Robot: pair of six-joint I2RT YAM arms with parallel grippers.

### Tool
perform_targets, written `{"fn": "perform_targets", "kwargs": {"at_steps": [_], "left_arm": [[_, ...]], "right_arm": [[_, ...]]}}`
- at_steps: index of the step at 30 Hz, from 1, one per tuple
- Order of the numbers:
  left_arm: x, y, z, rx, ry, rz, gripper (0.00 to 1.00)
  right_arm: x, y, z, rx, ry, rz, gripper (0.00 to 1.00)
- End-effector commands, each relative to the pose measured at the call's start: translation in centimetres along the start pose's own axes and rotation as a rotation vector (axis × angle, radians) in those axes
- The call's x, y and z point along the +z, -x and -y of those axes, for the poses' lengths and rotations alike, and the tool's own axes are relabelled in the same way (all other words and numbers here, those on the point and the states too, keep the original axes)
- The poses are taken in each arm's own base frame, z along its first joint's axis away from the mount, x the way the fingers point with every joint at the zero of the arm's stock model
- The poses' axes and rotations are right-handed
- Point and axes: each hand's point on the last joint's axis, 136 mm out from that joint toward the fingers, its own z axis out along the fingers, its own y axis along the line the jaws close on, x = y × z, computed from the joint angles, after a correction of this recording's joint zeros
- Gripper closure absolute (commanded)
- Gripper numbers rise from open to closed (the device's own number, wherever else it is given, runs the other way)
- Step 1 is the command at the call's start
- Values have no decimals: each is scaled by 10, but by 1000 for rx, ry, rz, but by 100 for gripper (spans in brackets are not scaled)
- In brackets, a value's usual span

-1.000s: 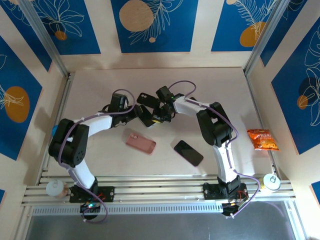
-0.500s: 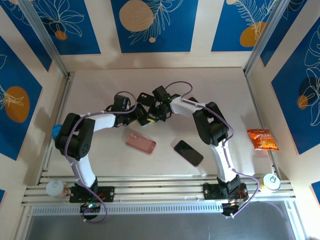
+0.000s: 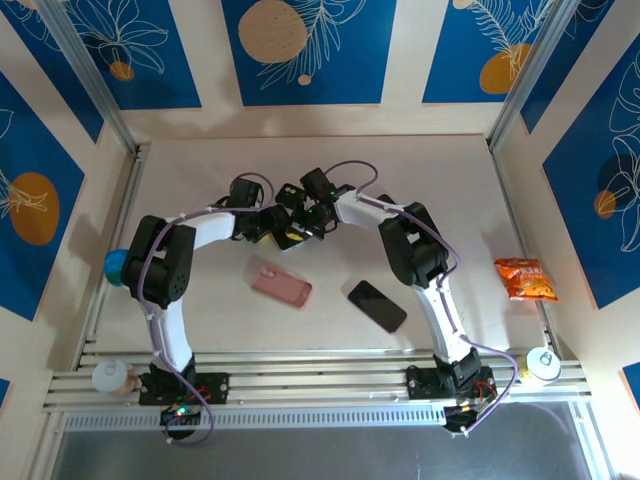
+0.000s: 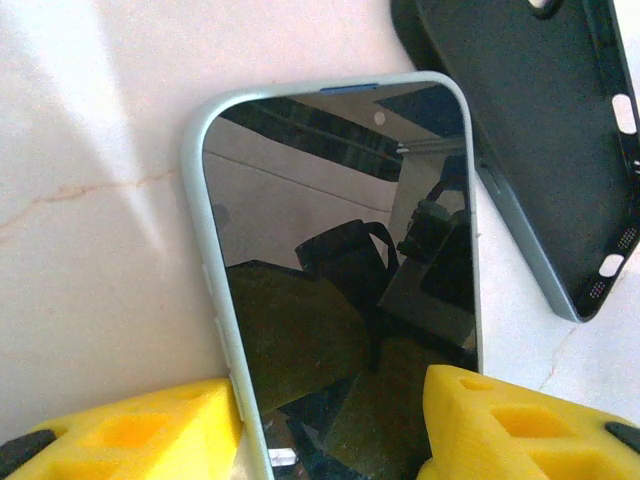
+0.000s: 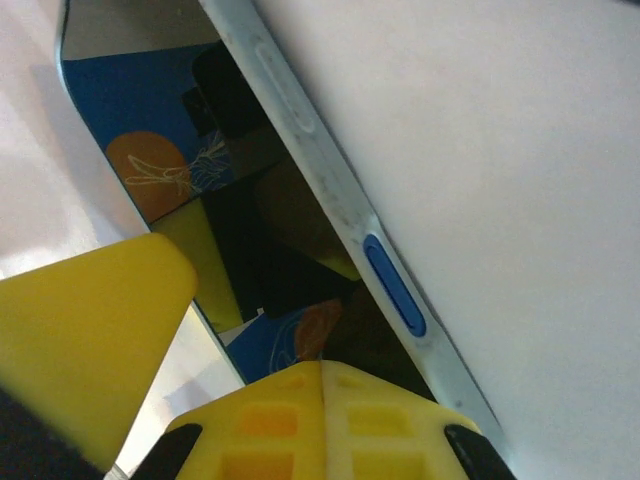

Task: Put the phone into the phone case

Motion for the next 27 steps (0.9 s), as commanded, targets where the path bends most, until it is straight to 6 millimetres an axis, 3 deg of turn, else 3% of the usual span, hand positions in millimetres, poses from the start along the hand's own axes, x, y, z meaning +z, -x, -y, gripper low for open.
{"fn": "perform_targets", "kwargs": {"at_steps": [1,6,14,17,21,27], "left_arm": [[7,54,6,19,-31,164,46],[6,63,8,18,-28,182,46],[1,75,16,47,-21,211,46],[2,81,17,56,-15,218,46],[7,89,20,72,-14,225,45],[20,94,29,65,-51,204,46]], "right_arm": [[24,-12,10,26,-28,-53,100],[4,-8,-3,14,3,-36,100],[-67,1,-5,28,56,60,98],[-91,3,1,41,66,93,90],[-118,6,16,44,58,134,68],[-145,18,58,35,-1,185,50]]}}
